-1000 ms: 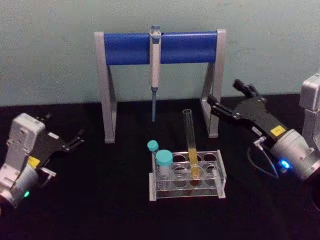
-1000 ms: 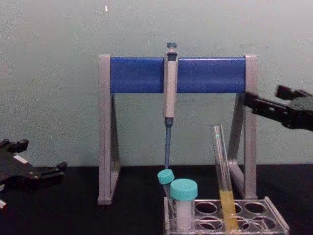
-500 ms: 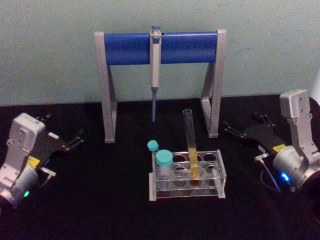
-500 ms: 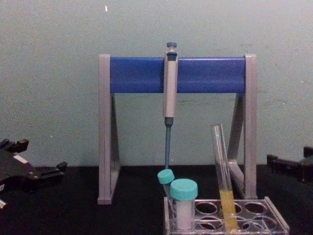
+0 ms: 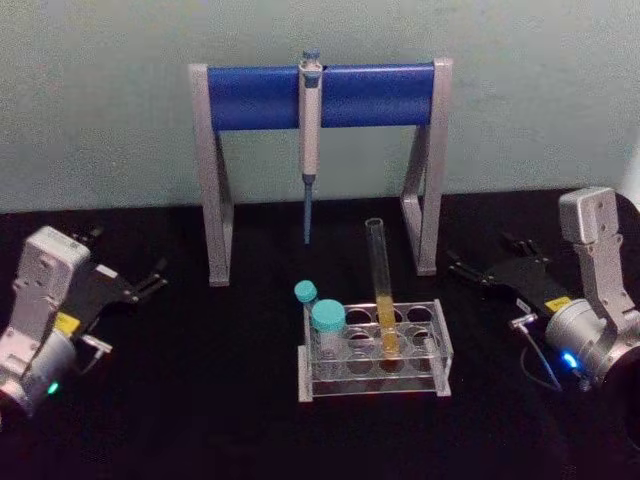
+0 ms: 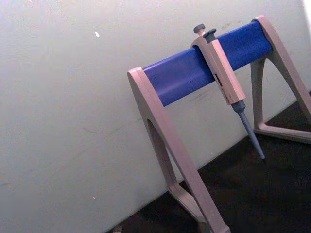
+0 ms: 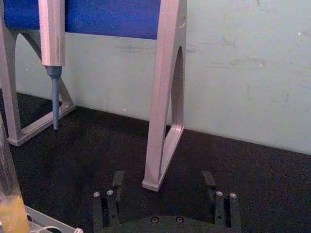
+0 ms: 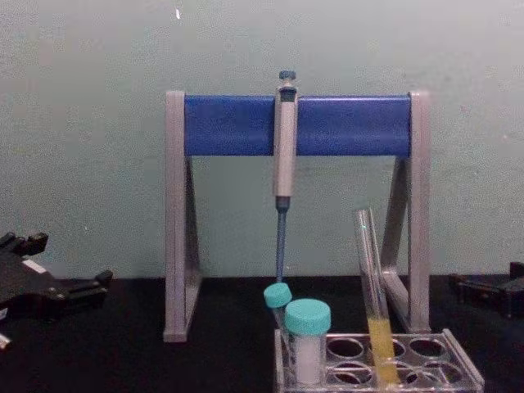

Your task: Pick up the test tube from the test tube rack, shake it, then place it back into the test tube rack.

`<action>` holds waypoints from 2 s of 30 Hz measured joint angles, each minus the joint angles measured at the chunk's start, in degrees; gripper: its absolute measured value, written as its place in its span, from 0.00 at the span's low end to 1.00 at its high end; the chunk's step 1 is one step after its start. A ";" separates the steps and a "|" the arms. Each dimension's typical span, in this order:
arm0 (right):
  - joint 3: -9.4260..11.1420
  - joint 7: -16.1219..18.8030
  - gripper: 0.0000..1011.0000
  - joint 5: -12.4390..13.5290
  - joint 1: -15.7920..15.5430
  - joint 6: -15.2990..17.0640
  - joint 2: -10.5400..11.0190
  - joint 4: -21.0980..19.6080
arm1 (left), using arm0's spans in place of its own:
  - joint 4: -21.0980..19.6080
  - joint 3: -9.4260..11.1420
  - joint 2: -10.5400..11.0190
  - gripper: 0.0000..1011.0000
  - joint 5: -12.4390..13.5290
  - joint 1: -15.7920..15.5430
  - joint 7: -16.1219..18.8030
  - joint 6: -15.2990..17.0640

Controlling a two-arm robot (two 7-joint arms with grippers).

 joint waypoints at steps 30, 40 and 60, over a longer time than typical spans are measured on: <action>-0.17 -0.28 0.99 -0.19 0.10 0.07 0.12 -0.23 | 0.00 0.00 0.00 0.99 0.00 0.00 0.00 0.00; -0.16 -0.27 0.99 -0.21 0.10 0.07 0.12 -0.23 | 0.00 0.00 0.00 0.99 0.00 0.00 0.00 0.00; -0.16 -0.27 0.99 -0.20 0.09 0.07 0.12 -0.22 | 0.00 0.00 0.00 0.99 0.00 0.00 0.00 0.00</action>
